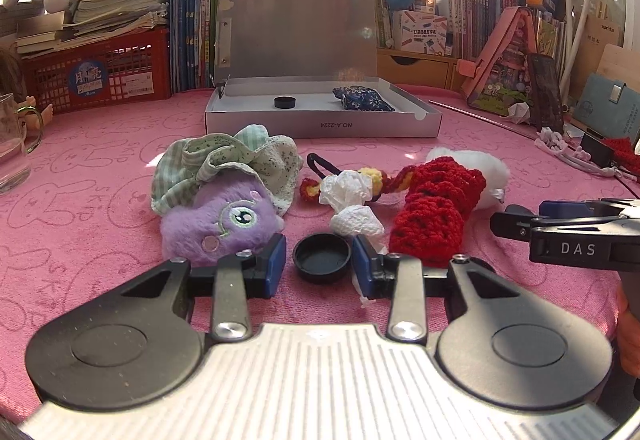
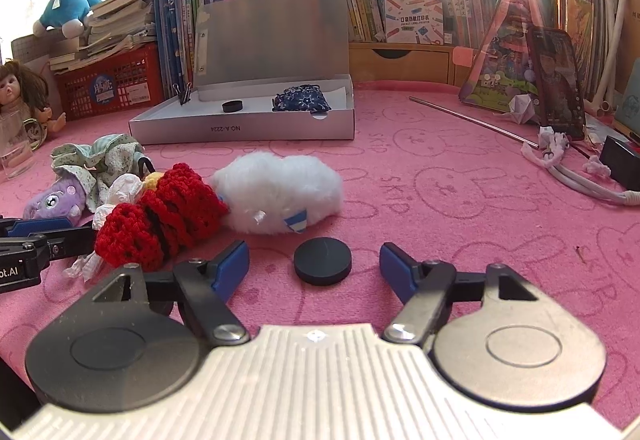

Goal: Organize objects
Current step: 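Grasp the flat black disc with the right tool while the left tool approaches a black cap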

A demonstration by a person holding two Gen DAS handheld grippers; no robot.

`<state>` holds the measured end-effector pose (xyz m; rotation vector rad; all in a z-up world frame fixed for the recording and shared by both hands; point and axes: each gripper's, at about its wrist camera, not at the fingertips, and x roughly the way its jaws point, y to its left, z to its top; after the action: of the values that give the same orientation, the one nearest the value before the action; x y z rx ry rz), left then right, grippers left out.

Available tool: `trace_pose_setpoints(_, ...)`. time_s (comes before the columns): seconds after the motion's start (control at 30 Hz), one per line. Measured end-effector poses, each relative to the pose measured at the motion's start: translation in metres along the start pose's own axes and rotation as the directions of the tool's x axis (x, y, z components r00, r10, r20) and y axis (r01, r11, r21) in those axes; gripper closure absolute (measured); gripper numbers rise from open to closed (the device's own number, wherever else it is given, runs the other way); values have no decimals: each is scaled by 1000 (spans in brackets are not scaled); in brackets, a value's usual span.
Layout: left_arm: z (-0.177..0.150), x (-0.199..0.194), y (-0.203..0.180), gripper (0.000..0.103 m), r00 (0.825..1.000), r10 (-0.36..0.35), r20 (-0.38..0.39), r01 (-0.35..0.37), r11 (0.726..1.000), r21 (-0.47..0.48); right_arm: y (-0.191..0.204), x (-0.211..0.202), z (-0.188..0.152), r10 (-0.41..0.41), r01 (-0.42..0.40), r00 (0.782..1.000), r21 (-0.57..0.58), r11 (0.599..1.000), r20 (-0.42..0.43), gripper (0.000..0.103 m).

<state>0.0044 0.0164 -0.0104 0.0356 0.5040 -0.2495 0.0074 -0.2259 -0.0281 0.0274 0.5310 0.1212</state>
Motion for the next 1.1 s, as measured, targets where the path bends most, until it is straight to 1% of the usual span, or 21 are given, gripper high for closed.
trace_pose_setpoints(0.23, -2, 1, 1, 59, 1000, -3, -12, 3, 1000, -5, 2, 1, 0, -3, 2, 1000, -19, 1000, -2, 23)
trace_pose_setpoints(0.37, -2, 6, -1, 54, 1000, -4, -18, 3, 1000, -1, 3, 1, 0, -3, 2, 1000, -23, 1000, -2, 23)
trace_pose_setpoints(0.5, -2, 9, -3, 51, 1000, 2, -11, -2, 1000, 9, 4, 2, -1, -6, 6, 1000, -31, 1000, -3, 24)
trace_pose_setpoints(0.6, -4, 10, -4, 51, 1000, 5, 0, -5, 1000, 6, 6, 2, -1, -11, 11, 1000, -41, 999, -3, 25)
trace_pose_setpoints(0.63, -5, 9, -5, 52, 1000, 8, 4, -8, 1000, 4, 7, 2, -2, -12, 12, 1000, -43, 999, -3, 26)
trace_pose_setpoints(0.67, -5, 9, -6, 56, 1000, 6, 6, -6, 1000, 3, 7, 2, -2, -15, 15, 1000, -41, 999, -1, 27)
trace_pose_setpoints(0.7, -5, 8, -6, 58, 1000, 2, 7, -2, 1000, 0, 7, 2, -2, -18, 18, 1000, -36, 999, 0, 31)
trace_pose_setpoints(0.73, -5, 7, -7, 64, 1000, -2, 6, 2, 1000, -2, 6, 1, -2, -23, 23, 1000, -30, 999, 2, 35)
trace_pose_setpoints(0.77, -5, 6, -8, 65, 1000, -1, 5, 1, 1000, -1, 6, 1, -2, -29, 29, 1000, -27, 999, 4, 37)
trace_pose_setpoints(0.83, -4, 6, -9, 65, 1000, -1, 3, 1, 1000, 1, 5, 0, -1, -37, 38, 999, -17, 999, 6, 45)
trace_pose_setpoints(0.97, -1, 3, -7, 65, 1000, 1, 4, -1, 1000, -7, 0, 0, 2, -45, 45, 999, 0, 999, 2, 53)
trace_pose_setpoints(1.03, 0, 1, -7, 65, 1000, 4, 8, -4, 1000, -11, -1, 0, 3, -52, 52, 999, 8, 999, 1, 62)
trace_pose_setpoints(1.1, 3, -1, -6, 65, 1000, 5, 11, -5, 1000, -14, -3, -1, 3, -57, 57, 998, 16, 998, -1, 66)
